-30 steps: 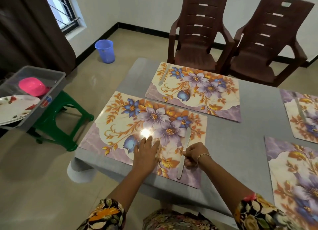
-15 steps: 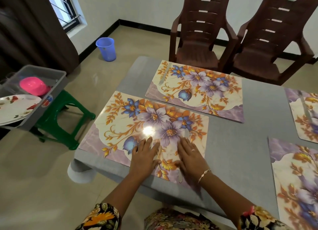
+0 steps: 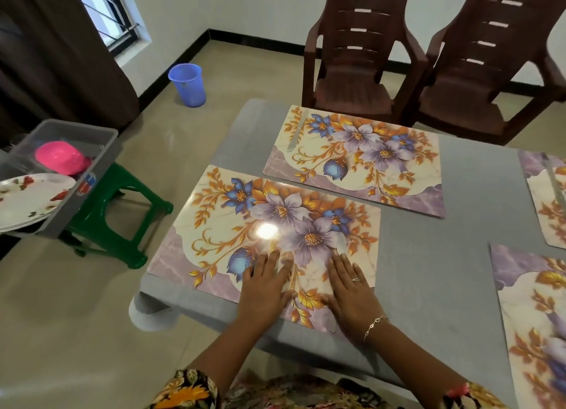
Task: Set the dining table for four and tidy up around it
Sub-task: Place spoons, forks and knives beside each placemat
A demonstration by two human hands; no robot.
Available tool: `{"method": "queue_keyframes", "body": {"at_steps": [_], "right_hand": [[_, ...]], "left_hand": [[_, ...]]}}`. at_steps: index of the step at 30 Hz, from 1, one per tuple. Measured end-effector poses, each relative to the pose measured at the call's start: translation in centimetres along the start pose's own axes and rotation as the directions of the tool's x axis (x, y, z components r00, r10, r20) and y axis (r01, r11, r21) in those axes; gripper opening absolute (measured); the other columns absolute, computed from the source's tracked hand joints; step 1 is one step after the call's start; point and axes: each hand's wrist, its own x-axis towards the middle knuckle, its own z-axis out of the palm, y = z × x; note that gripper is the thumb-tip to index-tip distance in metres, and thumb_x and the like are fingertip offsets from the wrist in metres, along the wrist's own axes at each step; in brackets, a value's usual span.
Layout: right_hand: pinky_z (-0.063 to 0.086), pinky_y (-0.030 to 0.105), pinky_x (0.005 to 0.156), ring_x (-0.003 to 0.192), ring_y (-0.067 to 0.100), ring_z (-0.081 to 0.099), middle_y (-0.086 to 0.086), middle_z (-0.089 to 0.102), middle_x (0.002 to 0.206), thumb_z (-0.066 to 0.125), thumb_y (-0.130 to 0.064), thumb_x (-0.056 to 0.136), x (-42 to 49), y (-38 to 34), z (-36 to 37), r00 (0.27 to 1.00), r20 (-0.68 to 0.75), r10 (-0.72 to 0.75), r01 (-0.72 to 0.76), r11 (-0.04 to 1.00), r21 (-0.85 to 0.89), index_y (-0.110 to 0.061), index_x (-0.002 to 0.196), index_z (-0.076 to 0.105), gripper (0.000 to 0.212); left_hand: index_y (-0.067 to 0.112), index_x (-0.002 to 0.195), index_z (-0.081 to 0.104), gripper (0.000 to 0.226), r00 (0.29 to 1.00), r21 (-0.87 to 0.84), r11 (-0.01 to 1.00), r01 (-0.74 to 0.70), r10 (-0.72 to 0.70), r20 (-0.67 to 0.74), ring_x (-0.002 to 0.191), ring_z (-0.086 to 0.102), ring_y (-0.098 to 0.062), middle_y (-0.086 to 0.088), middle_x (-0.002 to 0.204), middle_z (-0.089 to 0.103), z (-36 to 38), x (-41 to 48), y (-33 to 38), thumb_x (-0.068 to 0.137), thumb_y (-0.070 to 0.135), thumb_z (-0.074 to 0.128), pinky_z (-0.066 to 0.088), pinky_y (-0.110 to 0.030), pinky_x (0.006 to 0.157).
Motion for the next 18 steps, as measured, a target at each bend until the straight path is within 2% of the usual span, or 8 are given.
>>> {"method": "queue_keyframes", "body": {"at_steps": [1, 3, 5, 7, 10, 14, 16, 18], "right_hand": [[0.018, 0.038, 0.117, 0.133, 0.030, 0.036, 0.012, 0.035, 0.146, 0.005, -0.058, 0.095, 0.0, 0.0, 0.0, 1.000, -0.021, -0.017, 0.017, 1.000, 0.006, -0.004, 0.141, 0.030, 0.075], [0.026, 0.035, 0.113, 0.130, 0.033, 0.042, 0.015, 0.043, 0.141, 0.007, -0.057, 0.095, 0.0, -0.8, -0.6, 0.998, -0.060, -0.019, 0.020, 1.000, 0.014, -0.005, 0.136, 0.042, 0.074], [0.046, 0.039, 0.095, 0.117, 0.030, 0.053, 0.015, 0.057, 0.128, 0.009, -0.051, 0.096, 0.5, -2.3, -1.2, 0.995, -0.096, -0.003, 0.007, 0.999, 0.044, -0.010, 0.121, 0.058, 0.069], [0.054, 0.041, 0.083, 0.108, 0.027, 0.053, 0.015, 0.060, 0.120, 0.018, -0.045, 0.096, 1.7, -4.9, -1.3, 0.986, -0.164, -0.024, 0.040, 0.995, 0.096, -0.013, 0.113, 0.059, 0.055], [0.055, 0.035, 0.076, 0.100, 0.025, 0.052, 0.014, 0.063, 0.111, 0.033, -0.043, 0.092, 4.6, -9.8, -0.5, 0.963, -0.261, -0.075, 0.100, 0.991, 0.084, -0.018, 0.112, 0.049, 0.037], [0.052, 0.033, 0.075, 0.093, 0.026, 0.059, 0.010, 0.062, 0.108, 0.024, -0.046, 0.095, 8.4, -18.7, 1.0, 0.931, -0.326, -0.161, 0.199, 0.976, 0.084, -0.023, 0.108, 0.049, 0.036], [0.051, 0.033, 0.076, 0.096, 0.023, 0.053, 0.010, 0.062, 0.106, 0.020, -0.047, 0.096, 10.6, -23.2, 1.8, 0.913, -0.338, -0.227, 0.262, 0.963, 0.061, -0.023, 0.106, 0.051, 0.040], [0.052, 0.031, 0.073, 0.094, 0.023, 0.054, 0.012, 0.063, 0.104, 0.018, -0.048, 0.096, 12.8, -27.4, 2.6, 0.895, -0.320, -0.311, 0.340, 0.940, 0.038, -0.022, 0.104, 0.052, 0.043]], "left_hand": [[0.024, 0.111, 0.067, 0.067, 1.000, 0.008, 1.000, -0.023, 0.023, -0.011, 0.102, 0.066, -0.031, -0.008, 0.116, 0.067, 0.0, 0.0, -0.3, 0.052, 0.053, 0.084, 0.056, -0.041, 0.070], [0.026, 0.109, 0.067, 0.056, 0.996, 0.003, 0.998, -0.071, 0.071, -0.048, 0.102, 0.067, -0.029, -0.005, 0.115, 0.067, -0.5, -0.3, -1.3, 0.060, 0.052, 0.076, 0.056, -0.038, 0.070], [0.025, 0.105, 0.066, 0.049, 0.989, -0.026, 0.994, -0.105, 0.102, -0.109, 0.102, 0.066, -0.028, -0.004, 0.111, 0.068, -0.8, -0.7, -3.0, 0.063, 0.047, 0.073, 0.056, -0.036, 0.072], [0.023, 0.107, 0.060, 0.050, 0.985, -0.057, 0.994, -0.098, 0.088, -0.151, 0.104, 0.065, -0.028, -0.003, 0.108, 0.067, -1.2, -1.2, -5.7, 0.064, 0.043, 0.075, 0.055, -0.033, 0.075], [0.023, 0.107, 0.062, 0.043, 0.983, -0.071, 0.995, -0.063, 0.049, -0.178, 0.101, 0.066, -0.026, -0.002, 0.105, 0.069, -2.0, -2.0, -11.5, 0.071, 0.046, 0.056, 0.055, -0.032, 0.074], [0.023, 0.103, 0.062, 0.051, 0.971, -0.083, 0.996, 0.026, -0.045, -0.235, 0.094, 0.067, -0.023, -0.001, 0.099, 0.070, -3.4, -4.6, -21.3, 0.061, 0.047, 0.077, 0.055, -0.031, 0.067], [0.024, 0.103, 0.061, 0.038, 0.947, -0.104, 0.984, 0.146, -0.170, -0.273, 0.096, 0.064, -0.022, -0.001, 0.099, 0.069, -3.7, -6.5, -26.3, 0.073, 0.047, 0.059, 0.055, -0.030, 0.066], [0.022, 0.099, 0.068, 0.040, 0.935, -0.143, 0.956, 0.255, -0.282, -0.217, 0.092, 0.067, -0.023, -0.002, 0.098, 0.069, -4.2, -8.9, -30.8, 0.075, 0.046, 0.048, 0.055, -0.032, 0.062]]}}
